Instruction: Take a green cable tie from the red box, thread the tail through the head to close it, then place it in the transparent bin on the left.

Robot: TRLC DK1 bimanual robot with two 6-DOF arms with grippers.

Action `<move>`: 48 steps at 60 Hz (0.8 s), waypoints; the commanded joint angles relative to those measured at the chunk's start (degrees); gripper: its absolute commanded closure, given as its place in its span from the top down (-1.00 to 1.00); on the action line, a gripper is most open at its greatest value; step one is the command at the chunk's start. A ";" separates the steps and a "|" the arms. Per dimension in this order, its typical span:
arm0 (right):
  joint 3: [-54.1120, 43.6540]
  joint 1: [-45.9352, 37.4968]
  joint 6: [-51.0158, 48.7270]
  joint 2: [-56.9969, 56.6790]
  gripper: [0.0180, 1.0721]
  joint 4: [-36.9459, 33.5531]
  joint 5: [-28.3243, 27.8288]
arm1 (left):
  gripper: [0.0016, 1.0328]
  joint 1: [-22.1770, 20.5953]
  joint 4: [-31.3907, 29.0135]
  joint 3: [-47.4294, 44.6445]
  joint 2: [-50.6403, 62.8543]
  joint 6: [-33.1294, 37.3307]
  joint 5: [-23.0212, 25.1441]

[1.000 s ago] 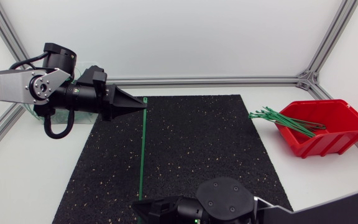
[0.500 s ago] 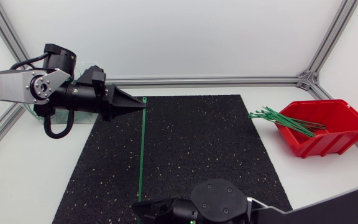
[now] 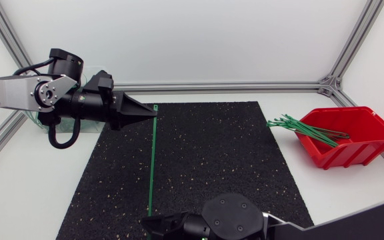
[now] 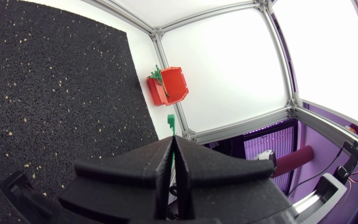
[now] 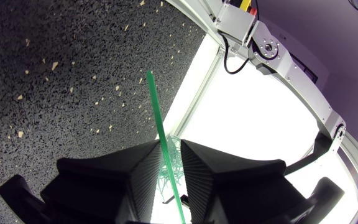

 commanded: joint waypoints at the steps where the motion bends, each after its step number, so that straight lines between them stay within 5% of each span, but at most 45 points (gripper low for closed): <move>1: -0.53 0.65 -0.57 0.28 -0.51 0.69 0.26 | -0.94 0.58 -0.68 1.35 1.16 1.37 1.01; 48: -1.67 1.53 -0.30 -1.13 -0.65 0.77 1.14 | -0.94 1.64 -1.30 1.70 1.42 1.55 6.02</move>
